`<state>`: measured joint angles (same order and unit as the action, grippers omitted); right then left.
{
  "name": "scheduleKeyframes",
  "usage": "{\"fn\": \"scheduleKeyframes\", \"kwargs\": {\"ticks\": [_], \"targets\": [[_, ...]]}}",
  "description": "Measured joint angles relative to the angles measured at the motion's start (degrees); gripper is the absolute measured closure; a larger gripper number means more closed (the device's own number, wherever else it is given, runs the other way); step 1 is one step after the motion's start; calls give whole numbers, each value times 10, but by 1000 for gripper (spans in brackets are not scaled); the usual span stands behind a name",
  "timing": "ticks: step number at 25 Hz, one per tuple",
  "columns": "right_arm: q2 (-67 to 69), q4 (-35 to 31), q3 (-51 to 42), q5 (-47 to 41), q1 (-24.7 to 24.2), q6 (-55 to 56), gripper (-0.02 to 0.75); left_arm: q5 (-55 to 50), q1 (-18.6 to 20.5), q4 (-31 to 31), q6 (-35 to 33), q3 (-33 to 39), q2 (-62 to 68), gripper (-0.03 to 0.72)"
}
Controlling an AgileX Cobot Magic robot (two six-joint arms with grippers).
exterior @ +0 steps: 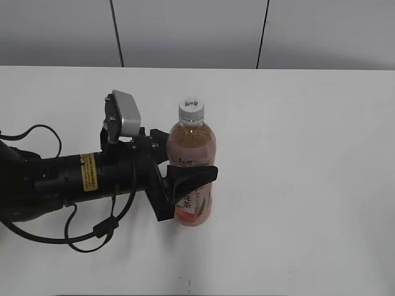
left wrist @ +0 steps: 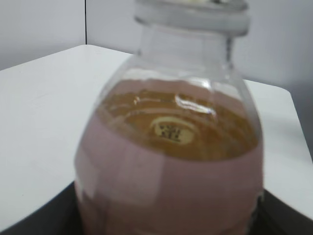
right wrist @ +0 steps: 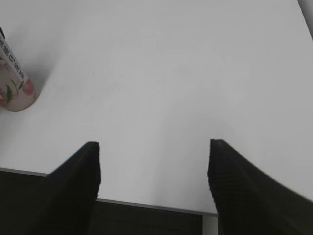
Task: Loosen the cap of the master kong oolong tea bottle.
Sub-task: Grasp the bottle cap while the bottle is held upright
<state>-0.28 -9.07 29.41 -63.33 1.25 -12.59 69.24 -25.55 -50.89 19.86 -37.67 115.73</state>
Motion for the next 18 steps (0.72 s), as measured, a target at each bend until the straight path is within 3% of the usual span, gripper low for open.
{"fn": "scheduleKeyframes", "kwargs": {"ticks": [5,9,13,18], "targets": [[23,0,6,11,0,-2,216,0,0,-1,0,0,0,251],[113,-7,23,84,0,-30,216,0,0,-1,0,0,0,251],[235,-67,54,142,0,-91,216,0,0,-1,0,0,0,251],[416,-133,152,143,0,-169,216,0,0,-1,0,0,0,251]]}}
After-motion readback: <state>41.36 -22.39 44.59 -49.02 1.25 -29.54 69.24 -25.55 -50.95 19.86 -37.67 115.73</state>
